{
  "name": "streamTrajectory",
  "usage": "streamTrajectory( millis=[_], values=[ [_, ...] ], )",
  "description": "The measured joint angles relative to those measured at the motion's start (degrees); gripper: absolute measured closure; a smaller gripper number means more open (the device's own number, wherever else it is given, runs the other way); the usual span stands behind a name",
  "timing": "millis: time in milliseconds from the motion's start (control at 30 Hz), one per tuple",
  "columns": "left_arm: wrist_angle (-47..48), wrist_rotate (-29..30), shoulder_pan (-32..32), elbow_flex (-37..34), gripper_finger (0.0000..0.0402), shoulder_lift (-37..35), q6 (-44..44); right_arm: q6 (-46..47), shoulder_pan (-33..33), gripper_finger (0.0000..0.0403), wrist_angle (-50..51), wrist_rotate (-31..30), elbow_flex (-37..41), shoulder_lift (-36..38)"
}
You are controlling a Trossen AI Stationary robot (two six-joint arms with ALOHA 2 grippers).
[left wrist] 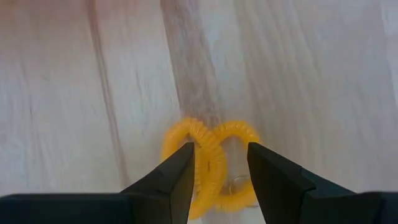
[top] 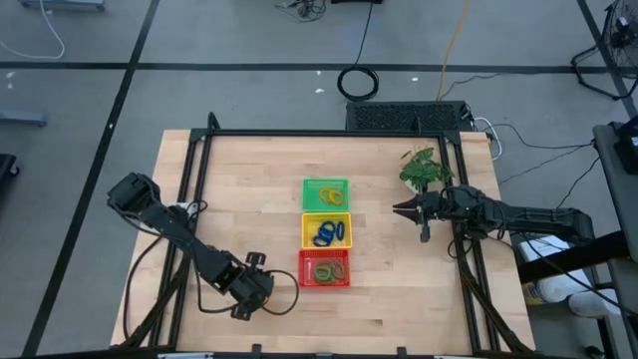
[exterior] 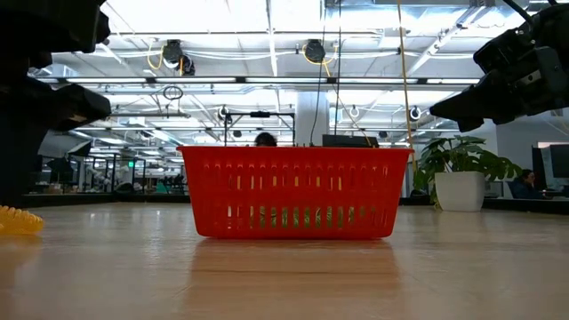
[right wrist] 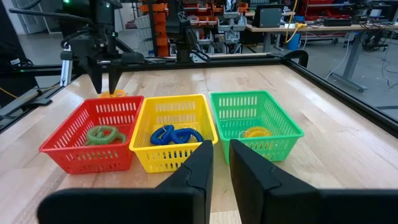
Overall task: Sort spring keychains into baskets
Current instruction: Put the yellow spring keychain into the green basket
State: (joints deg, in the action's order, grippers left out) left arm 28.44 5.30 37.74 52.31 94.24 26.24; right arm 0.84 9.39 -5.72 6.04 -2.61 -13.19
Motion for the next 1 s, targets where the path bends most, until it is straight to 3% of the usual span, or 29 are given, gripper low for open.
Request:
streamTrajectory(
  millis=[1000],
  values=[
    [-0.01,1.01,-0.21,-2.14,0.0245,0.02,2.58,0.0,0.0,0.0364,-0.02,0.02,0.0,-0.02]
  ],
)
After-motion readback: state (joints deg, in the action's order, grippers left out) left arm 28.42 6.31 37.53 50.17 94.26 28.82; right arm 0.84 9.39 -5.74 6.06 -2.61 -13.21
